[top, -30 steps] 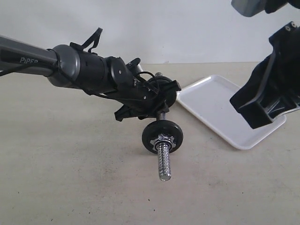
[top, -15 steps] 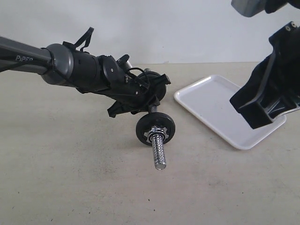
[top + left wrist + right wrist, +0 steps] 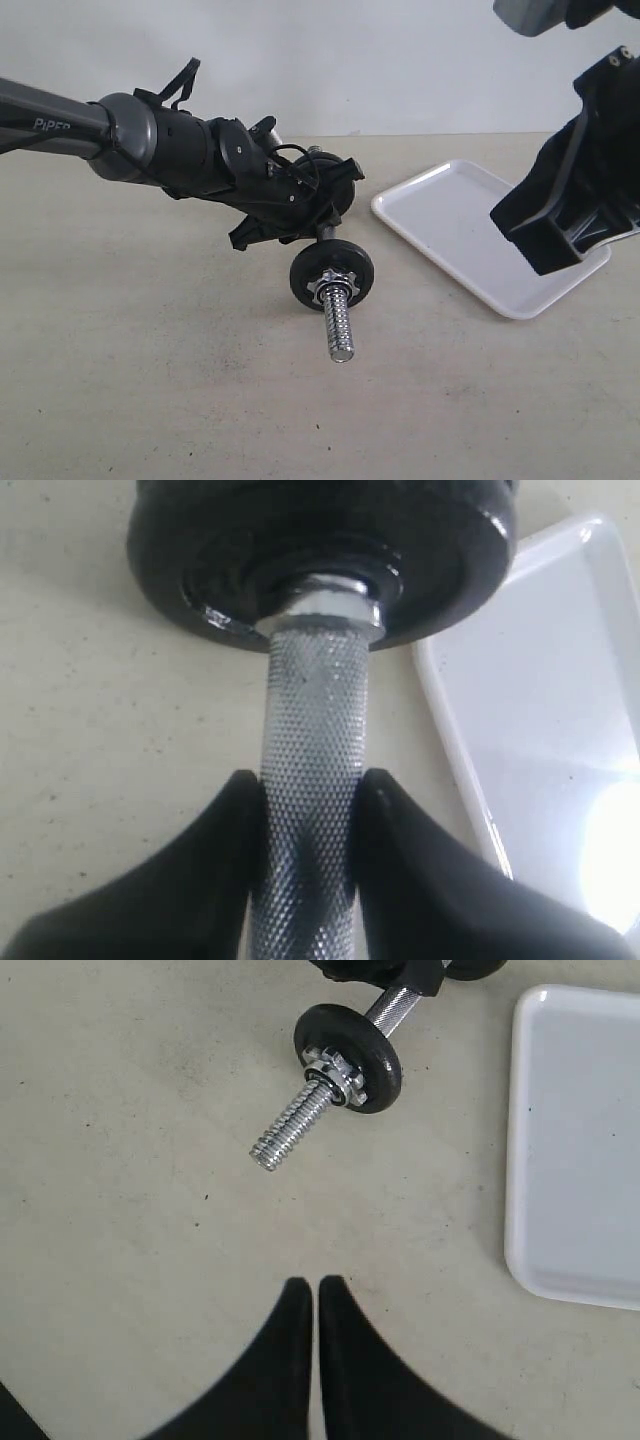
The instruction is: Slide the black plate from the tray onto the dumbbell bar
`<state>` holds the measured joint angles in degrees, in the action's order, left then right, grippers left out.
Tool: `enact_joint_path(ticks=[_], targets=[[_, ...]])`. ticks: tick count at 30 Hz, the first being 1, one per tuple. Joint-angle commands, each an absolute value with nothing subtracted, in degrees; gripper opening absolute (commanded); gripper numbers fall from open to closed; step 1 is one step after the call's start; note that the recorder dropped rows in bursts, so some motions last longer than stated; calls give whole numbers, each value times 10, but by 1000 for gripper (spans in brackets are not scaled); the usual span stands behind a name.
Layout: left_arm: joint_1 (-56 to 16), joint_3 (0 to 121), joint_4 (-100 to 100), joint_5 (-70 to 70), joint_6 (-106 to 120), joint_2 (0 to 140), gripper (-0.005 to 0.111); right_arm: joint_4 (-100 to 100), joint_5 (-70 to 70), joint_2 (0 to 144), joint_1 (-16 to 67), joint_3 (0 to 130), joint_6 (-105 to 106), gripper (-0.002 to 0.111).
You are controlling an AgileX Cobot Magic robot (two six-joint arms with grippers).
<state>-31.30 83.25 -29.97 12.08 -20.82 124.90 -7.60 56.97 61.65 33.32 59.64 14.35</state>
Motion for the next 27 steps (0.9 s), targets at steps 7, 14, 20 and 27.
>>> enact_joint_path(ticks=[7,14,20,27], targets=[[-313,854,-306,-107,-176,1220,4,-76,569,612,331,593,147,0],[-313,854,-306,-106,-145,1220,4,-76,569,612,331,593,149,0],[-312,854,-306,-106,-122,1220,4,-76,569,612,331,593,149,0],[-312,854,-306,-106,-119,1220,4,-76,569,612,331,593,149,0]])
